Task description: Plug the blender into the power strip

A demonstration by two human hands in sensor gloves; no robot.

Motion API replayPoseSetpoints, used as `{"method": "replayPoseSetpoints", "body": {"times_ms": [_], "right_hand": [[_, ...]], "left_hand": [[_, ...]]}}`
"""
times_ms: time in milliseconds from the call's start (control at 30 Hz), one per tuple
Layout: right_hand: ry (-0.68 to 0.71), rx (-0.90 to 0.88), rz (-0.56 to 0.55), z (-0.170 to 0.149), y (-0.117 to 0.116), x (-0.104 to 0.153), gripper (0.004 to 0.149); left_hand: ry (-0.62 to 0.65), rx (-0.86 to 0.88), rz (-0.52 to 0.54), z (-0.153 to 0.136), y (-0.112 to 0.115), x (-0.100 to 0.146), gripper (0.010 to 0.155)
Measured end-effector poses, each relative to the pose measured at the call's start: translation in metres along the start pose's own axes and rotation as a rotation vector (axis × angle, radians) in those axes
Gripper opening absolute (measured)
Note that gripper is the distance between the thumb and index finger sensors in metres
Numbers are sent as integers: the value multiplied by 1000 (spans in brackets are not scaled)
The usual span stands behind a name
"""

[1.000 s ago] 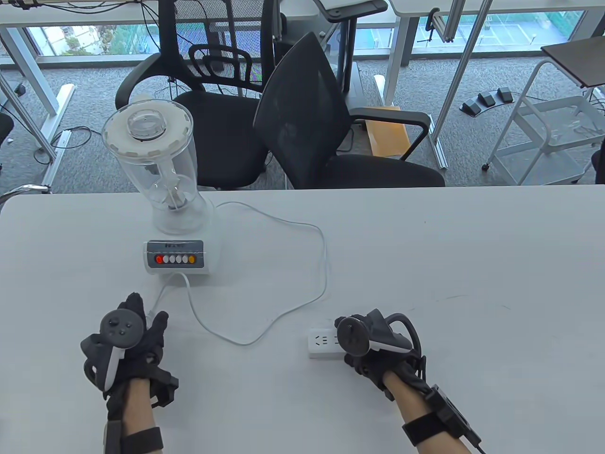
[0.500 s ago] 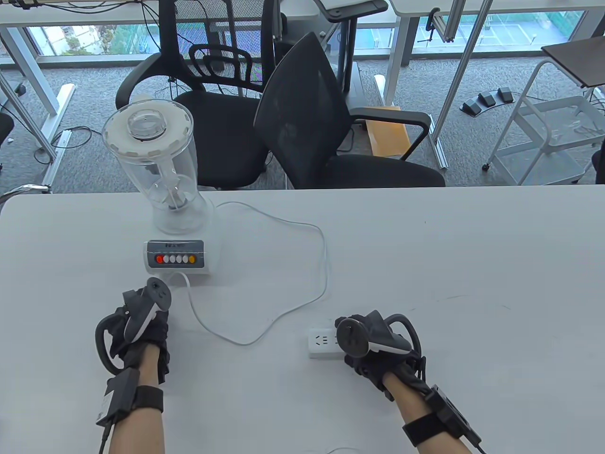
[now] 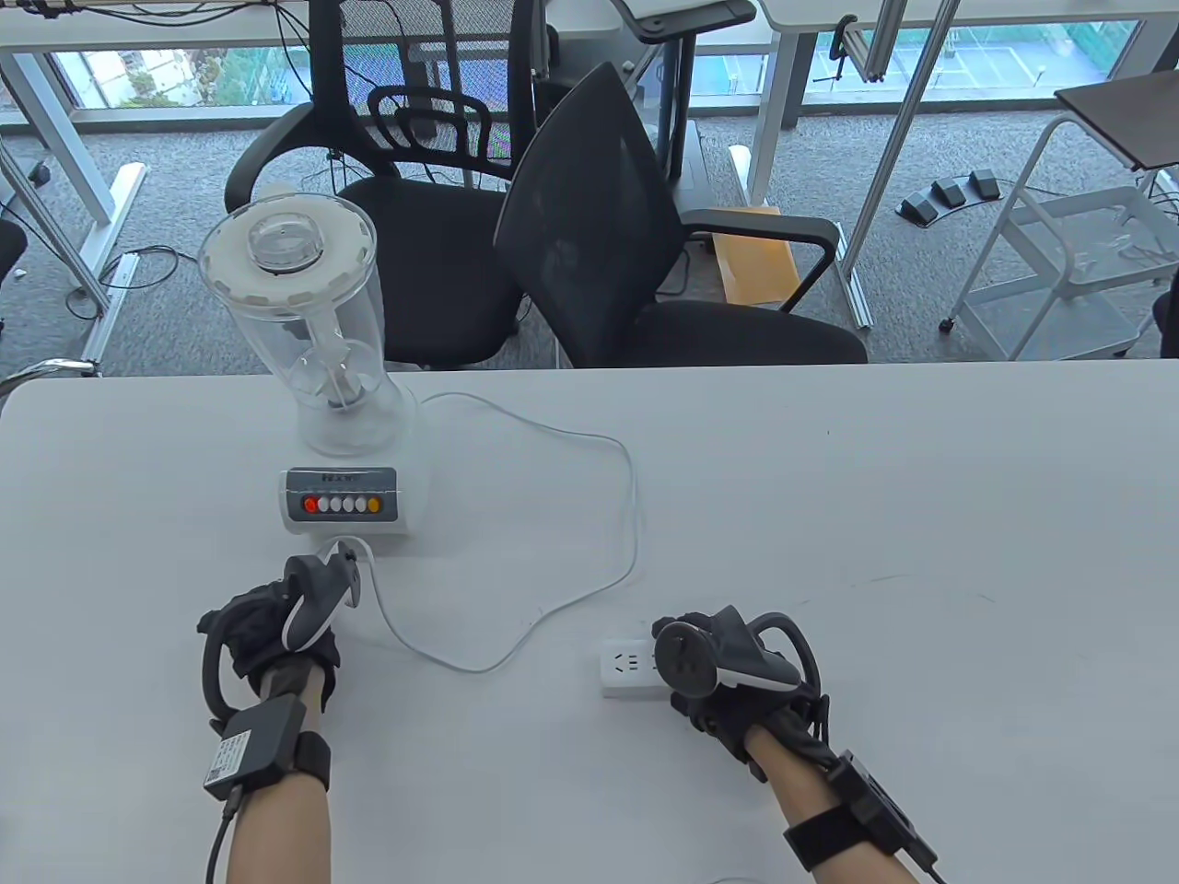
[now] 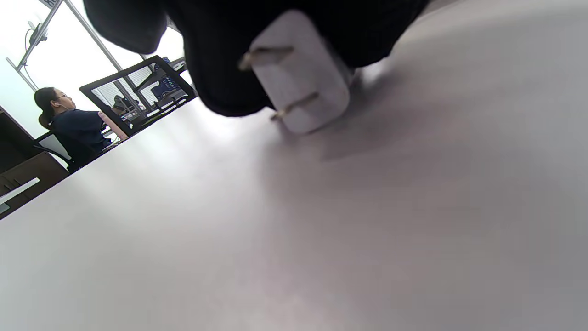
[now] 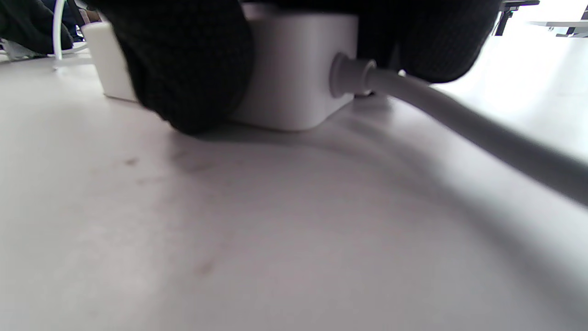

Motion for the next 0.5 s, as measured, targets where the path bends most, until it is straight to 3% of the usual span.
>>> {"method": "replayPoseSetpoints", "body": {"times_ms": [333,500], "right_hand": [[-1,-2,-1,1,-1,0,83],[1,-3,-2,1,-1,0,83]], "left_hand": [[48,-183,4,13,8,4,59],[71,-103,15,9,-2,12,52]]}}
Point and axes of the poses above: the tracker on the back of each hand, its own z axis roughly to the thumb side, its own x axis roughly from the fingertips to the wrist, y = z × x, the point moved 2 cm from there along -x, roughly from the wrist to the fingertips, and after that the axes turned 9 degrees about x, right-handed, at the moved point
